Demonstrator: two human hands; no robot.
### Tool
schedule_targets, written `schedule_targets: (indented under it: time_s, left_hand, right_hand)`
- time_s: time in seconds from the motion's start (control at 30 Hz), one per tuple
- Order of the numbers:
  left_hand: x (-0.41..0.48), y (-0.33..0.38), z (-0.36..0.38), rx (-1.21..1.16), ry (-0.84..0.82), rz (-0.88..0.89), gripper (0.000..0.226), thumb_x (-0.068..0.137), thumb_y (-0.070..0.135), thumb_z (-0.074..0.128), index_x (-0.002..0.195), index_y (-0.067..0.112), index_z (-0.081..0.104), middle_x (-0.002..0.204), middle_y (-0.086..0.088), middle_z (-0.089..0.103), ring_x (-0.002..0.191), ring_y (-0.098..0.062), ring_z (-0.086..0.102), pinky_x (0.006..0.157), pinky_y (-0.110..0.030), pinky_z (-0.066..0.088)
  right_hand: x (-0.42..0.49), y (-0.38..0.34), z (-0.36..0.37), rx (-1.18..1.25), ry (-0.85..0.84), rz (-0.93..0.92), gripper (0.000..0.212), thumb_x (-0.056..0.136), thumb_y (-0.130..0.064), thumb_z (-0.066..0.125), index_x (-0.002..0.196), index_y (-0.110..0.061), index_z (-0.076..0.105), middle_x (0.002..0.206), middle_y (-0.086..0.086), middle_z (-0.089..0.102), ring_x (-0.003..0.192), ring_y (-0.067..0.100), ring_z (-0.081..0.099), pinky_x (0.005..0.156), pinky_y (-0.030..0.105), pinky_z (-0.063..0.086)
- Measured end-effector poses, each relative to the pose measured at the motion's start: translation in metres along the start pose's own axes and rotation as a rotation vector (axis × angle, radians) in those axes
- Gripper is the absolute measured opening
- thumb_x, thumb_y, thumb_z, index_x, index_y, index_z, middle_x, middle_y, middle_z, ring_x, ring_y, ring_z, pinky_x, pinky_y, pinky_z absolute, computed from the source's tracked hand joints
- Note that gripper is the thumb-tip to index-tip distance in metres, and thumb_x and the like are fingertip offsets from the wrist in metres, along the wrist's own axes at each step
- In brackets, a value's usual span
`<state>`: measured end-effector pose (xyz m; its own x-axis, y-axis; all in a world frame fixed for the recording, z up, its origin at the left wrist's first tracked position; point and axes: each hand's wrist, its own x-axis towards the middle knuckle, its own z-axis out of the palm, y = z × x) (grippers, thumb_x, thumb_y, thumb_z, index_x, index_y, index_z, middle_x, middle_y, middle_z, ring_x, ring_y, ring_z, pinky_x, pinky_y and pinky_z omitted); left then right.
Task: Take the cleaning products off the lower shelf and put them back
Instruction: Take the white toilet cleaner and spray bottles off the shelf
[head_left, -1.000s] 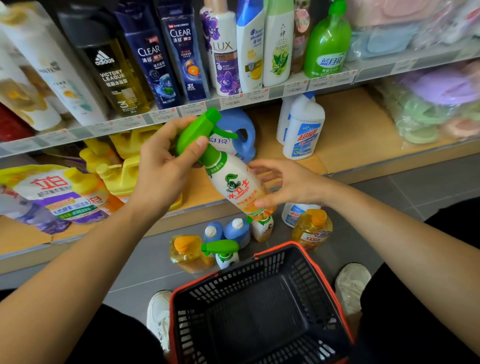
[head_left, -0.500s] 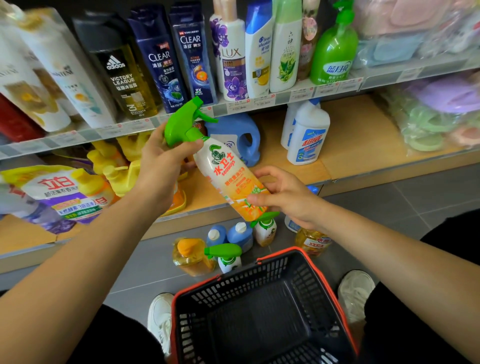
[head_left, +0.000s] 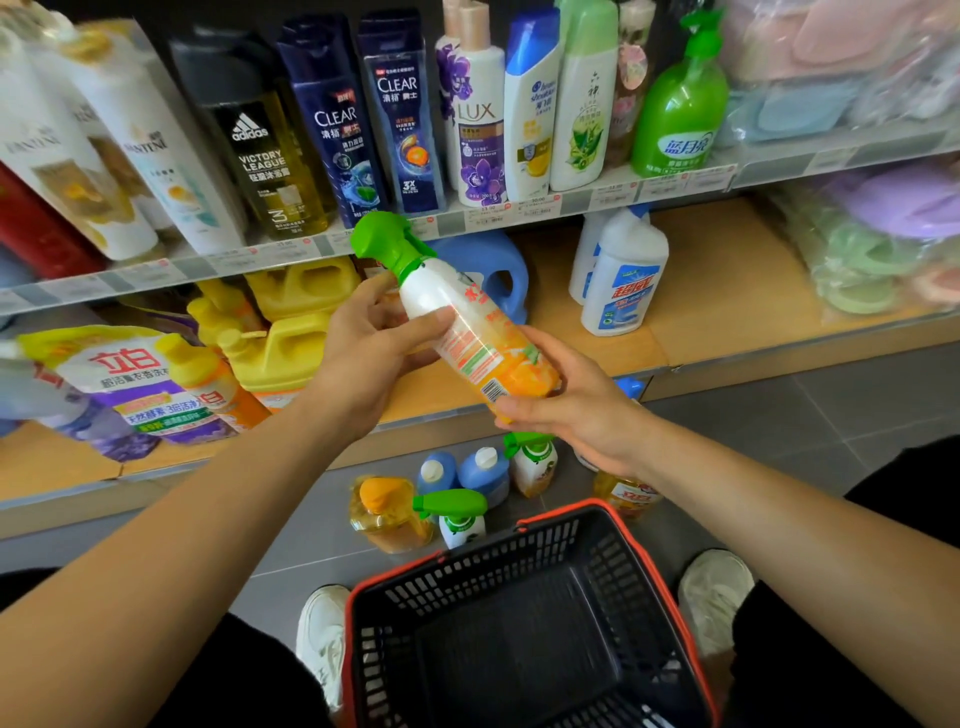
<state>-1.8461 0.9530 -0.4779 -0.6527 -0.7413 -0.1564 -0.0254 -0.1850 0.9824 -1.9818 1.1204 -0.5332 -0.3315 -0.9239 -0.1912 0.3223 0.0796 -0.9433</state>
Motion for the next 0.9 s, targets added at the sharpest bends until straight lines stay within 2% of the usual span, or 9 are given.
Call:
schedule_targets:
  time_s: [0.1,0.17,0.27,0.37,0.43,0.5,0.63,0.77,0.9]
  left_hand:
    - [0.002,-0.001,0.002,-0.003,-0.015,0.061,0.05,0.082,0.006,0.08,0.12,0.031,0.058,0.116,-0.011,0.064,0.106,-0.026,0.072,0.076,-0.031,0.061]
    - [0.002,-0.001,0.001,0.014,-0.049,0.095,0.047,0.082,0.005,0.079,0.111,0.037,0.06,0.112,-0.005,0.067,0.105,-0.022,0.072,0.077,-0.029,0.061]
    - [0.004,-0.002,-0.003,0.222,0.027,0.159,0.036,0.077,0.018,0.085,0.107,0.03,0.068,0.102,0.007,0.074,0.099,-0.013,0.073,0.077,-0.026,0.061]
    - [0.005,-0.003,-0.008,0.452,0.174,0.18,0.033,0.068,0.035,0.091,0.092,0.017,0.077,0.088,0.002,0.076,0.083,-0.014,0.072,0.08,-0.04,0.062]
    - [0.003,-0.004,-0.011,0.543,0.21,0.222,0.028,0.069,0.038,0.09,0.081,0.018,0.076,0.082,0.002,0.074,0.079,-0.016,0.07,0.079,-0.044,0.062]
    - [0.0,-0.004,-0.012,0.64,0.194,0.321,0.028,0.071,0.039,0.09,0.081,0.019,0.073,0.082,0.006,0.072,0.078,-0.013,0.068,0.075,-0.039,0.062]
    - [-0.006,-0.005,-0.005,0.716,0.004,0.543,0.046,0.068,0.034,0.092,0.105,0.018,0.07,0.098,0.001,0.069,0.089,-0.012,0.064,0.074,-0.025,0.056]
    - [-0.012,-0.013,0.0,0.88,-0.392,0.516,0.079,0.062,0.029,0.097,0.133,0.02,0.062,0.125,0.005,0.063,0.115,-0.011,0.058,0.094,-0.04,0.052]
    - [-0.013,-0.027,0.004,0.859,-0.565,0.422,0.096,0.064,0.029,0.097,0.145,0.018,0.048,0.132,0.002,0.063,0.121,-0.014,0.061,0.099,-0.042,0.053]
  right_hand:
    - [0.001,0.001,0.0,-0.04,0.132,-0.075,0.081,0.07,0.005,0.084,0.136,-0.025,0.047,0.132,0.012,0.057,0.112,0.031,0.066,0.086,0.055,0.058]
    - [0.001,0.0,-0.002,-0.006,0.189,-0.099,0.076,0.07,0.007,0.084,0.13,-0.023,0.048,0.13,0.014,0.057,0.106,0.031,0.069,0.079,0.049,0.061]
    - [0.0,-0.006,-0.007,-0.05,0.273,-0.154,0.073,0.064,0.003,0.087,0.124,-0.021,0.053,0.123,0.013,0.062,0.101,0.03,0.07,0.074,0.045,0.062]
    - [-0.002,-0.015,-0.012,-0.207,0.337,-0.24,0.072,0.057,-0.009,0.09,0.119,-0.026,0.058,0.119,0.003,0.066,0.104,0.021,0.069,0.083,0.039,0.06]
    - [-0.004,-0.023,-0.014,-0.254,0.347,-0.278,0.071,0.056,-0.015,0.09,0.119,-0.029,0.059,0.12,0.001,0.066,0.107,0.018,0.068,0.087,0.04,0.059]
    - [-0.007,-0.032,-0.016,-0.313,0.338,-0.31,0.071,0.059,-0.017,0.09,0.123,-0.028,0.06,0.121,-0.002,0.065,0.11,0.015,0.067,0.088,0.04,0.06]
    - [-0.012,-0.038,-0.015,-0.496,0.292,-0.32,0.071,0.065,-0.012,0.092,0.127,-0.023,0.061,0.121,-0.004,0.064,0.112,0.013,0.063,0.089,0.038,0.059]
    - [-0.015,-0.029,-0.005,-0.573,0.266,-0.311,0.063,0.065,-0.011,0.092,0.121,-0.021,0.066,0.109,-0.009,0.068,0.104,0.008,0.064,0.085,0.028,0.055]
    - [-0.016,-0.028,-0.001,-0.531,0.243,-0.322,0.06,0.066,-0.013,0.091,0.116,-0.033,0.066,0.107,-0.014,0.069,0.104,0.002,0.063,0.08,0.018,0.054]
